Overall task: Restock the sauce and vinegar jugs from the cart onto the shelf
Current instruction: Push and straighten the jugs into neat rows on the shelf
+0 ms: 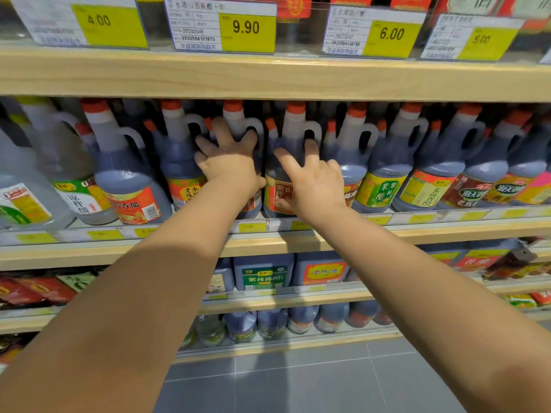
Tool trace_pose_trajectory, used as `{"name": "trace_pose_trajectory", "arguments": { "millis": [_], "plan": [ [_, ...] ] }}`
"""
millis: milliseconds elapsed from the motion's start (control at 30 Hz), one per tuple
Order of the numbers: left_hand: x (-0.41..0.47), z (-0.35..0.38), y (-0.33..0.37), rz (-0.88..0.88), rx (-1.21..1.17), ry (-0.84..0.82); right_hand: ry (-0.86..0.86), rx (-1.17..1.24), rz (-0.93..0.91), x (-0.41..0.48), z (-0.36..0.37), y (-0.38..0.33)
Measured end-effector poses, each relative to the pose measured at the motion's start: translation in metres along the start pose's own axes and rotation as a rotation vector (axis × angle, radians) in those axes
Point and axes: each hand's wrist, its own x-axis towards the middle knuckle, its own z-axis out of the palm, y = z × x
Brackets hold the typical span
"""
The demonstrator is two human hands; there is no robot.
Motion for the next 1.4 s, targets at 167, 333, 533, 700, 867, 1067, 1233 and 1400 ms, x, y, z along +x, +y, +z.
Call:
{"name": "trace_pose_trajectory", "arguments": {
  "millis": [167, 333, 533, 700, 867, 1067, 1233, 1400],
  "plan": [
    [-0.006, -0.013, 0.004, -0.020, 0.062, -0.043, -0.023, 0.041, 0.000, 0.010, -0.001, 0.006],
    [-0.002, -0.012, 0.007, -0.063, 0.024, -0.069, 0.032, 0.046, -0.032, 0.002, 0.001, 0.009],
    [-0.005, -0.005, 0.006, -0.034, -0.005, -0.048, 0.020, 0.050, -0.024, 0.003, 0.001, 0.008],
    [-0.027, -0.014, -0.010, 0.071, -0.094, -0.121, 0.000, 0.088, -0.005, -0.004, -0.008, 0.005],
    [-0.056, -0.029, -0.051, 0.195, -0.288, 0.098, 0.206, 0.268, -0.048, -0.011, -0.028, -0.010],
    [-0.061, -0.027, -0.125, -0.002, -0.248, 0.173, 0.240, 0.441, -0.262, -0.002, -0.044, -0.091],
    [-0.053, -0.022, -0.182, -0.031, -0.172, 0.112, 0.067, 0.375, -0.183, 0.010, -0.033, -0.144],
    [-0.031, -0.021, -0.199, 0.087, -0.064, 0.173, 0.000, 0.282, -0.050, 0.031, -0.019, -0.178]
  ]
}}
